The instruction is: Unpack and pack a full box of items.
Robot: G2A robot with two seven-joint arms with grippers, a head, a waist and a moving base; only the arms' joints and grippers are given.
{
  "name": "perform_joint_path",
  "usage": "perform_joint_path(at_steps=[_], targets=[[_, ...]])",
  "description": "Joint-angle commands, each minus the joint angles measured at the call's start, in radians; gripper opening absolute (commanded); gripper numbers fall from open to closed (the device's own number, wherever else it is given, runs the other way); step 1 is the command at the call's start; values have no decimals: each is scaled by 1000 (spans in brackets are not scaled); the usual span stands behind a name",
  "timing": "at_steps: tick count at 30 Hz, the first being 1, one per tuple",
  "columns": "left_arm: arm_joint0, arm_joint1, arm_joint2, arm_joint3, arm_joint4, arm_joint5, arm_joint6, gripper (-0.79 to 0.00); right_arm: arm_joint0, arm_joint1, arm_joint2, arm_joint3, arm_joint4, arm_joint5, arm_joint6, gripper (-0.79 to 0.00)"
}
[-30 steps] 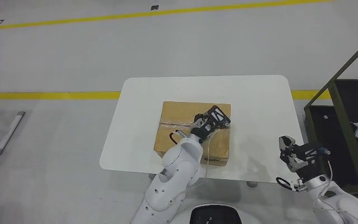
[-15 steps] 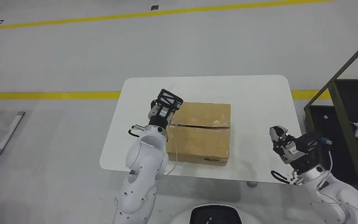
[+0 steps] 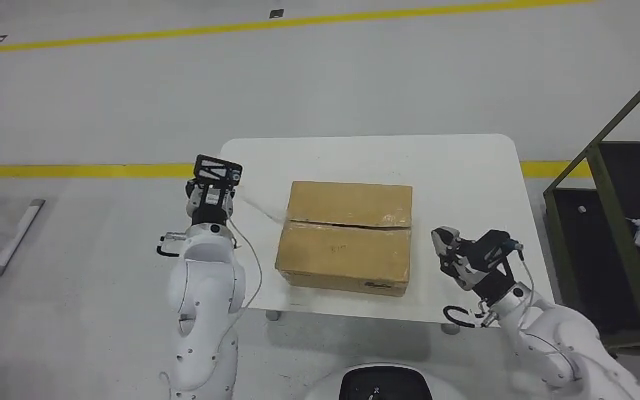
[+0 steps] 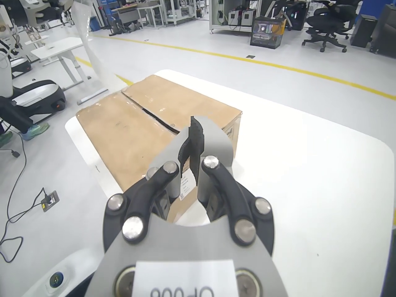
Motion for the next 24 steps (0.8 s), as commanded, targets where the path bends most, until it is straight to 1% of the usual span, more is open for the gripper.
perform_joint_path(at_steps=[1,5,9,10,11,16,20,24], targets=[[-4,3,-25,14,8,6,-2,-785,16,-2,-18,15,-8,3,0,-785],[-24,9,-58,61,57,1,-16,-785,50,-6,-51,44,-23,11,11,-785],[-48,12,-85,97,53,13,-12,-785,79,-9,-75,67,-29,21,20,-785],[-54,12,-90,105,47,15,-15,-563,84,-10,-81,71,-31,23,24,-785],[-58,13,-93,113,46,14,-20,0,89,-10,-85,74,-33,25,28,-785],[-65,14,-108,126,60,21,-67,0,103,-13,-99,88,-39,33,36,-785],[-59,17,-125,127,65,15,-75,0,108,-14,-104,101,-43,37,38,-785],[-48,21,-145,105,72,13,-85,0,108,-14,-104,103,-41,42,37,-785]])
